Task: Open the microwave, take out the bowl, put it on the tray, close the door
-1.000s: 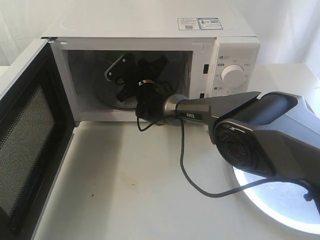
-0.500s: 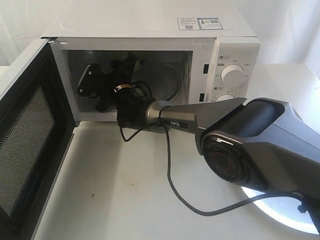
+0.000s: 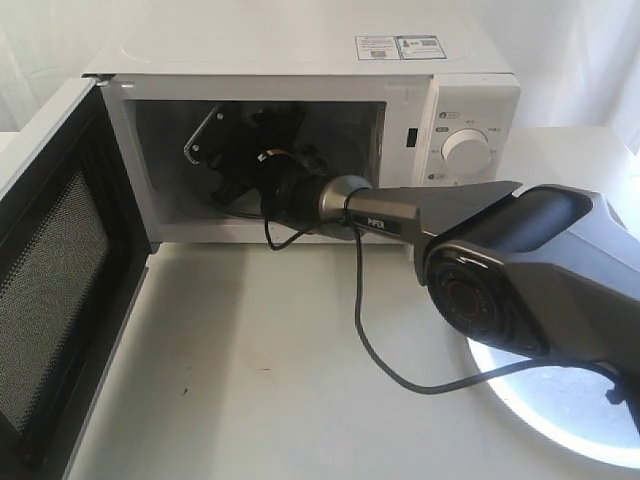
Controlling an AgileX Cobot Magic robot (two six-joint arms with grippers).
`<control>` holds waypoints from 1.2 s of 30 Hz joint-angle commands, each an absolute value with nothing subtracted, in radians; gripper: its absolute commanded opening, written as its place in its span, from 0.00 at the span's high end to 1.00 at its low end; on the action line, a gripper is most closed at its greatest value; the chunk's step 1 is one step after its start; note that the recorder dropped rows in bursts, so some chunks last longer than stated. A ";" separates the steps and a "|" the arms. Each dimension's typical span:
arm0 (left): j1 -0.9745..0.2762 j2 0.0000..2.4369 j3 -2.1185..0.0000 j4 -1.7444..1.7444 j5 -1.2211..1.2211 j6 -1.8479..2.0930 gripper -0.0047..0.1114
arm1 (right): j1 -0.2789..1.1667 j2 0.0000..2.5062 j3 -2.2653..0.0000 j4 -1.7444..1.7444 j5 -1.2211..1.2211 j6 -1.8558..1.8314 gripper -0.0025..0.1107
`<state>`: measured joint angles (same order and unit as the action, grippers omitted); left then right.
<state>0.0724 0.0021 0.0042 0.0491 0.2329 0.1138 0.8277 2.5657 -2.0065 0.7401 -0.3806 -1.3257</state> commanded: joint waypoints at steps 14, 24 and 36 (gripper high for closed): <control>0.069 0.000 0.000 0.045 0.233 0.109 0.96 | 0.802 2.614 -2.083 0.790 -0.256 -1.332 0.74; 0.069 0.000 0.000 0.045 0.233 0.109 0.96 | 0.806 2.614 -2.083 0.790 -0.264 -1.439 0.58; 0.069 0.000 0.000 0.045 0.233 0.109 0.96 | 0.829 2.614 -2.083 0.660 -0.271 -1.436 0.45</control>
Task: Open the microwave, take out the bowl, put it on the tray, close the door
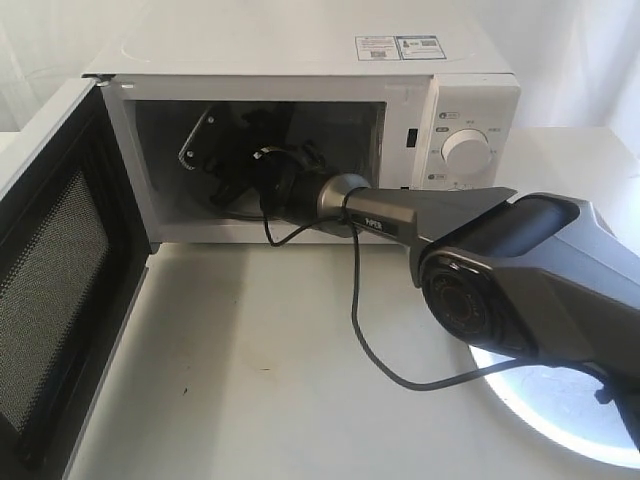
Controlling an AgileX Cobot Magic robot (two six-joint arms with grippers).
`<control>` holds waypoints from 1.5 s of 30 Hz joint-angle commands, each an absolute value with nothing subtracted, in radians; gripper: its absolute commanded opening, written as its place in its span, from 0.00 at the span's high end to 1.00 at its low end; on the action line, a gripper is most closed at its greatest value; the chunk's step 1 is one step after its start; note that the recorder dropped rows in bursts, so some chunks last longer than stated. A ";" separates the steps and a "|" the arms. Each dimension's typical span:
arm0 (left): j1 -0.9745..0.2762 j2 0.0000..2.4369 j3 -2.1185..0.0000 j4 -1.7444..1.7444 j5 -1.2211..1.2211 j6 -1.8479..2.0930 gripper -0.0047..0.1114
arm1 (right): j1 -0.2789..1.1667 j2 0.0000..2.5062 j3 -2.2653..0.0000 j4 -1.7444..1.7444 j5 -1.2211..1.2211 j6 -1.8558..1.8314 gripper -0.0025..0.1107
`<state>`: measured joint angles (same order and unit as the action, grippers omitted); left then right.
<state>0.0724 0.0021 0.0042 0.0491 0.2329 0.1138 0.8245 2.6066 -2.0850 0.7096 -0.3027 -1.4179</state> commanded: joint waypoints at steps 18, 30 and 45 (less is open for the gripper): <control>0.069 0.000 0.000 0.045 0.233 0.109 0.96 | 0.806 2.657 -2.132 0.612 -0.098 -1.431 0.56; 0.069 0.000 0.000 0.045 0.233 0.109 0.96 | 0.806 2.663 -2.142 0.633 -0.058 -1.434 0.64; 0.069 0.000 0.000 0.045 0.233 0.109 0.96 | 0.806 2.700 -2.142 0.626 -0.091 -1.492 0.71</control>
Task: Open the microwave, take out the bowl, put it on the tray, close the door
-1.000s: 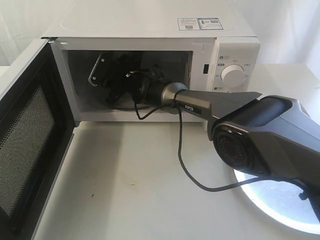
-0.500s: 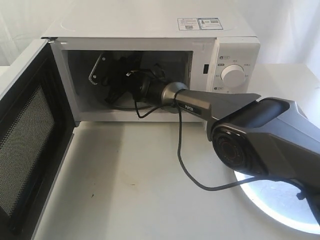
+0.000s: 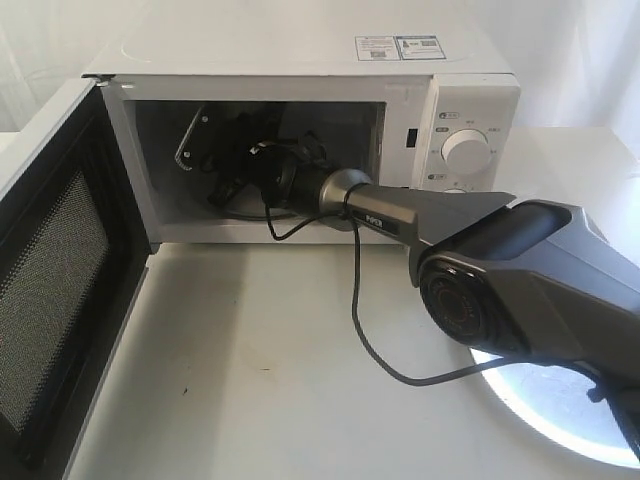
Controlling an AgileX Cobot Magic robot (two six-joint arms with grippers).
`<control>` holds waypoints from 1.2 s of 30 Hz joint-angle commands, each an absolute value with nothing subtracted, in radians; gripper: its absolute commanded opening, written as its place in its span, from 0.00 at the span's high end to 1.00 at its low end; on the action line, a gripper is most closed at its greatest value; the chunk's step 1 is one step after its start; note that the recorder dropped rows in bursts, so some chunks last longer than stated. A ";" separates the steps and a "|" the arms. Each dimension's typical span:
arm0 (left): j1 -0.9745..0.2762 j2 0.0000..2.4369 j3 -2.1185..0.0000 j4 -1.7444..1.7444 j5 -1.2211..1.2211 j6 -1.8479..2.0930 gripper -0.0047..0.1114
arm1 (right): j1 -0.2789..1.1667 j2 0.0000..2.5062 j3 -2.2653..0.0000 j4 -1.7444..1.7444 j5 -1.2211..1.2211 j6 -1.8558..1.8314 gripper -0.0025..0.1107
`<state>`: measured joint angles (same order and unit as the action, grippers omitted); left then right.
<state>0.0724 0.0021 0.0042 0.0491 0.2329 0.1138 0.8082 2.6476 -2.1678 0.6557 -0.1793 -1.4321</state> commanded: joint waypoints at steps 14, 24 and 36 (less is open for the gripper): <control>0.069 0.000 0.000 0.045 0.233 0.109 0.96 | 0.806 2.696 -2.142 0.628 0.000 -1.492 0.93; 0.069 0.000 0.000 0.045 0.233 0.109 0.96 | 0.806 2.604 -2.142 0.637 0.091 -1.301 0.98; 0.069 0.000 0.000 0.045 0.233 0.109 0.96 | 0.806 2.505 -2.142 0.628 0.267 -1.115 0.98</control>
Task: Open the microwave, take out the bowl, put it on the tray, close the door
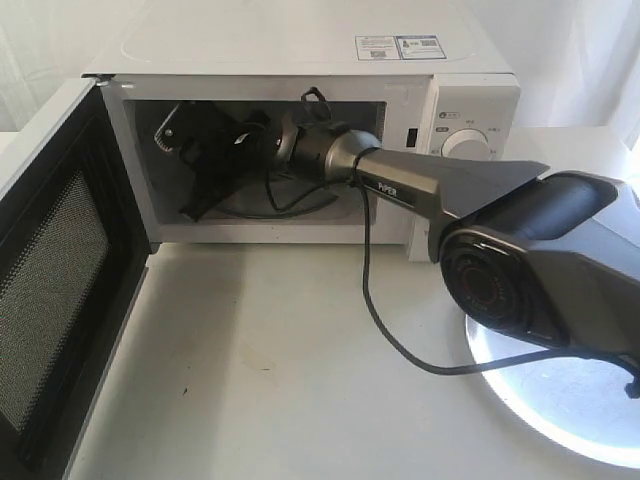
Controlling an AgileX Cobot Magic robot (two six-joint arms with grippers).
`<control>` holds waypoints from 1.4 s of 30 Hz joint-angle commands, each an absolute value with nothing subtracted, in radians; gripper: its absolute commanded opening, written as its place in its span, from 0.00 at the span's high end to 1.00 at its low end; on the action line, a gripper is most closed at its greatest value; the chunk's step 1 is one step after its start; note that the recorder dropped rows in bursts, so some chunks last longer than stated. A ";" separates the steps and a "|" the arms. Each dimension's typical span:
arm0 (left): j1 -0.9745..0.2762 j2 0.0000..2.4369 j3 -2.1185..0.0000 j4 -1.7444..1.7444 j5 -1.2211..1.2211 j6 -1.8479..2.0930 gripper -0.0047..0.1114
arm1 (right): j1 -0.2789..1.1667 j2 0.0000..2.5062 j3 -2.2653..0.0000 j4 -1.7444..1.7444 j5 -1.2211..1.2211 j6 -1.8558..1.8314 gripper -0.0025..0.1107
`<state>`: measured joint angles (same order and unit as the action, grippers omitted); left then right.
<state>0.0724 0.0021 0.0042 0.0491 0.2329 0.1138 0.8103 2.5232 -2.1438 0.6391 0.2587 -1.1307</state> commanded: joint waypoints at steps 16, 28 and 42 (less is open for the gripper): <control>0.069 0.000 0.000 0.045 0.233 0.109 0.96 | 0.806 2.277 -2.142 0.641 0.818 -1.079 0.98; 0.069 0.000 0.000 0.045 0.233 0.109 0.96 | 0.838 2.297 -2.034 0.544 0.965 -1.037 0.98; 0.069 0.000 0.000 0.045 0.233 0.109 0.96 | 0.926 2.087 -1.867 0.295 0.840 -0.848 0.98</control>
